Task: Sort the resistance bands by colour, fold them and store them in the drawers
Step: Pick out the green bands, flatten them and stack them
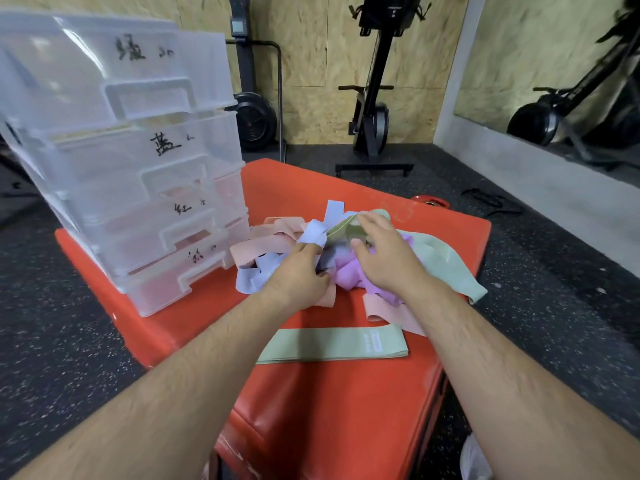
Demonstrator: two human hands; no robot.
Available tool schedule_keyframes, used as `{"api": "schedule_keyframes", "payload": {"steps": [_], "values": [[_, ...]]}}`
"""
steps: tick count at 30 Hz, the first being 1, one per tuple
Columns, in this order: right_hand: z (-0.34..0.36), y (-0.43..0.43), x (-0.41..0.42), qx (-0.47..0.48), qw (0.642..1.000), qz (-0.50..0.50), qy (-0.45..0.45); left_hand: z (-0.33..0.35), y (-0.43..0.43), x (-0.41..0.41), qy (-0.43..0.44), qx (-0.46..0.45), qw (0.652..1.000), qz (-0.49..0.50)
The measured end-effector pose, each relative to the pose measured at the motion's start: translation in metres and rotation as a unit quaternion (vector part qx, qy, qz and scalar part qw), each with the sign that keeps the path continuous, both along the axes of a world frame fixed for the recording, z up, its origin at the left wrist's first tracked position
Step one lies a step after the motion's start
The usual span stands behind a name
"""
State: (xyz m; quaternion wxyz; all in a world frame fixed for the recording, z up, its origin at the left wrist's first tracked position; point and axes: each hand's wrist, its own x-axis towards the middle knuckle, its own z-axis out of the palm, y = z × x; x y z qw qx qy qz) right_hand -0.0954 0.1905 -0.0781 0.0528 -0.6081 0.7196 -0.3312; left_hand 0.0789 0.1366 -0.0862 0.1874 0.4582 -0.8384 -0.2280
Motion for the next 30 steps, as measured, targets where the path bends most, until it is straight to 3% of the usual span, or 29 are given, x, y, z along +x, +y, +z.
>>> {"api": "schedule_keyframes", "payload": {"steps": [5,11,15,19,22,26,28,30], "values": [[0.034,0.024,0.0,-0.096,0.995,0.025,-0.009,0.003,-0.005,0.005,0.008,0.032,0.999,0.041],[0.055,0.052,0.002,-0.16,0.983,0.08,-0.035,0.019,0.011,-0.003,0.14,0.049,0.989,0.004],[0.056,0.063,0.001,-0.169,0.981,0.079,-0.051,0.033,0.022,-0.008,0.289,0.166,0.942,-0.043],[0.053,0.066,0.002,-0.173,0.979,0.074,-0.082,0.038,0.038,-0.013,0.339,0.282,0.897,-0.041],[0.05,0.064,0.005,-0.154,0.979,0.07,-0.113,0.042,0.045,-0.012,0.381,0.377,0.843,-0.054],[0.046,0.061,0.007,-0.145,0.983,0.067,-0.095,0.043,0.044,-0.007,0.475,0.413,0.777,-0.019],[0.044,0.06,0.008,-0.145,0.984,0.058,-0.082,0.045,0.041,-0.004,0.499,0.388,0.775,0.015],[0.043,0.061,0.01,-0.145,0.986,0.03,-0.07,0.049,0.037,0.002,0.485,0.332,0.808,0.039]]}}
